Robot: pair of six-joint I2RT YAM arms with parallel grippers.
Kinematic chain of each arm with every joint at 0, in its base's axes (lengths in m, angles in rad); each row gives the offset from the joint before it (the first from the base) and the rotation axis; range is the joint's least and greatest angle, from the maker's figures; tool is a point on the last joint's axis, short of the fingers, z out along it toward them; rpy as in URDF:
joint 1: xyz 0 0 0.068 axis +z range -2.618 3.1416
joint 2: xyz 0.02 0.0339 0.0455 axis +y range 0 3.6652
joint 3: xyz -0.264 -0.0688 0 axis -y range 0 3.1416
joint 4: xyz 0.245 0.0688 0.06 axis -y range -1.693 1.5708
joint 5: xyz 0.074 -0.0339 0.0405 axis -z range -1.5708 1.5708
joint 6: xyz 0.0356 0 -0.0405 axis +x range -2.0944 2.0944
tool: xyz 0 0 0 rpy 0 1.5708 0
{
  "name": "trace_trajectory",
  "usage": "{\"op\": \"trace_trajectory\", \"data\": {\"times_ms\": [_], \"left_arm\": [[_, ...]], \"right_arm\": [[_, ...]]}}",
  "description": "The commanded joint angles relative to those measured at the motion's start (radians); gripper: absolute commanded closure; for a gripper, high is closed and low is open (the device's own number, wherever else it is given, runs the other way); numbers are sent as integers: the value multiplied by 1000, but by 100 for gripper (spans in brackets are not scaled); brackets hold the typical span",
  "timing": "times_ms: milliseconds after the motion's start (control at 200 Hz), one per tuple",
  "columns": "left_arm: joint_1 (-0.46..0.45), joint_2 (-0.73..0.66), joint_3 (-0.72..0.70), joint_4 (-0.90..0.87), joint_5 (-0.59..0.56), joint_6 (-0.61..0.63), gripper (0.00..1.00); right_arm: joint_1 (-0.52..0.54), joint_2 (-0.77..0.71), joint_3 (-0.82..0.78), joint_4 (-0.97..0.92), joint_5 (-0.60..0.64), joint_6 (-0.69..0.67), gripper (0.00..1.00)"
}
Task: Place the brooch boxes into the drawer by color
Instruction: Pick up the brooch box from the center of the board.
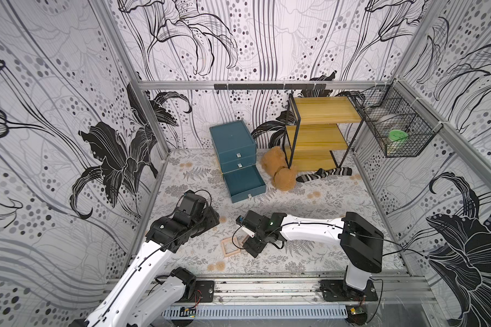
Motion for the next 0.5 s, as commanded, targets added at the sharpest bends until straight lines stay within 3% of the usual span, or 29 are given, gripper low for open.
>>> {"op": "trace_trajectory", "data": {"times_ms": [0, 235, 491], "left_arm": [[-4, 1, 16, 2, -17, -6, 46], [-4, 4, 14, 8, -13, -5, 46], [-5, 14, 13, 15, -1, -1, 46]], "right_arm": [[5, 32, 32, -39, 7, -40, 6], [6, 56, 32, -38, -1, -32, 8], [6, 76, 19, -32, 4, -24, 17]]}}
